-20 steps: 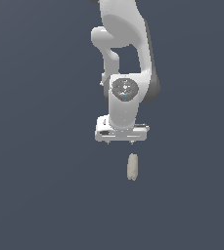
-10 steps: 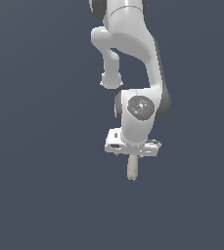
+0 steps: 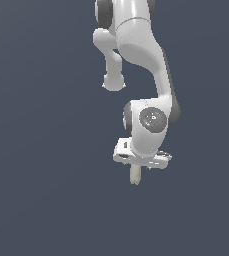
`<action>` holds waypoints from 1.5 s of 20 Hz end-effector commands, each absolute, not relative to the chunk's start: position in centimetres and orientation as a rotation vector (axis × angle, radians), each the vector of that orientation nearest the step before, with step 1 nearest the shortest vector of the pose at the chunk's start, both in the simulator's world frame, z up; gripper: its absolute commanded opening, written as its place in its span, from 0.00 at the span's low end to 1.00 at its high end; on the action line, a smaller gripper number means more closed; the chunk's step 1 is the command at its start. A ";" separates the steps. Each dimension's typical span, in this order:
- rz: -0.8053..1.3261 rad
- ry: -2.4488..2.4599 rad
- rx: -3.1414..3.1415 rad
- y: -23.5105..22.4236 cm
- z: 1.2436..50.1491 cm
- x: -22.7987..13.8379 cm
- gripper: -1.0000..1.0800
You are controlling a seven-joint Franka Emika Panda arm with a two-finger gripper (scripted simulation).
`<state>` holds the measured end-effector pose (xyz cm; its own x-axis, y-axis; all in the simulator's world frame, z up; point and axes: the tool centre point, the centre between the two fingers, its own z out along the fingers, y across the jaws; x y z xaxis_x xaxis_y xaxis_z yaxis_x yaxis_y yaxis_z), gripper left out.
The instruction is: Pick up the object and move it to a goal position.
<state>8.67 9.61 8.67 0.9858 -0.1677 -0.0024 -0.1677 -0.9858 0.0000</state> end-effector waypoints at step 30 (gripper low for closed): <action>0.000 0.275 -3.130 9.8 3.5 8.9 0.00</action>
<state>8.87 9.78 3.51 0.9847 -0.1742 -0.0004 -0.1742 -0.9847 0.0001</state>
